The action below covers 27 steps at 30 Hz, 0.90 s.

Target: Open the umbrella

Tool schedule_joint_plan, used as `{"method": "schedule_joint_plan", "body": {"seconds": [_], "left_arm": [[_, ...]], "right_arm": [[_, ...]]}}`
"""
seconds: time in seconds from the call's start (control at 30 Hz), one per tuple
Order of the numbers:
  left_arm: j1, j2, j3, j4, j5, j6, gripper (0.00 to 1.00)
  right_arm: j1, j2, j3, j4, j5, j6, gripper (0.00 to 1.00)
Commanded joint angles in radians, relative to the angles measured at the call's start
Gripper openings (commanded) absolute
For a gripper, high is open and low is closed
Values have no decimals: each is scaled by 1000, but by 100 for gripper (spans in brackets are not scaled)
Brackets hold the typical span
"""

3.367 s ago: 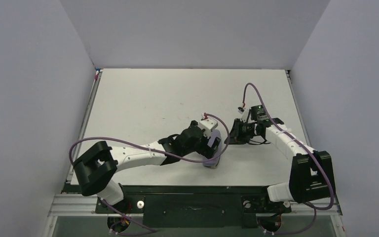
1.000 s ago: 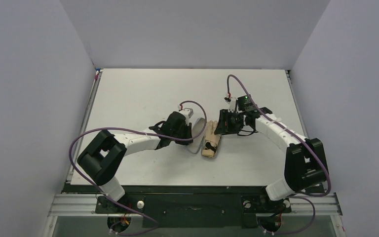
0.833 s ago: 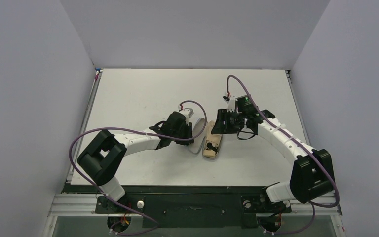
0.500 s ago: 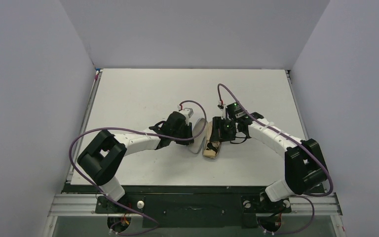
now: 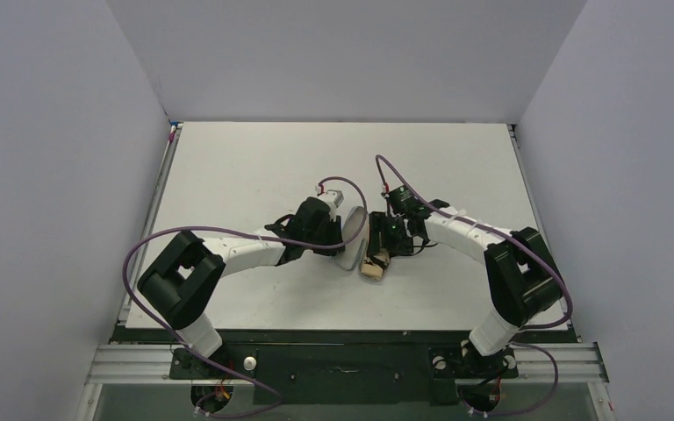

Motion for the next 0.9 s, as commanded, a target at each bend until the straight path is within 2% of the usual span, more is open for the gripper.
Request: {"method": "schedule_joint_plan", "body": {"seconds": [0.0, 0.23, 0.5, 0.57, 0.63, 0.7, 0.73, 0.87], "left_arm": [[-5, -13, 9, 68, 7, -6, 14], [11, -24, -12, 42, -7, 1, 4], [14, -17, -16, 45, -16, 1, 0], [14, -15, -12, 41, -19, 4, 0], [15, -14, -9, 32, -24, 7, 0], [25, -15, -12, 22, -27, 8, 0], [28, -17, -14, 14, -29, 10, 0], [43, -29, -20, -25, -89, 32, 0]], "right_arm": [[3, 38, 17, -2, 59, 18, 59], [11, 70, 16, 9, 69, 24, 59], [11, 141, 51, 13, 72, 16, 54], [10, 149, 53, 11, 70, 12, 47], [6, 148, 54, 9, 62, 4, 29], [1, 137, 63, 6, 51, -13, 3], [-3, 127, 68, 5, 39, -26, 0], [-24, 70, 94, 37, -52, -61, 0]]}}
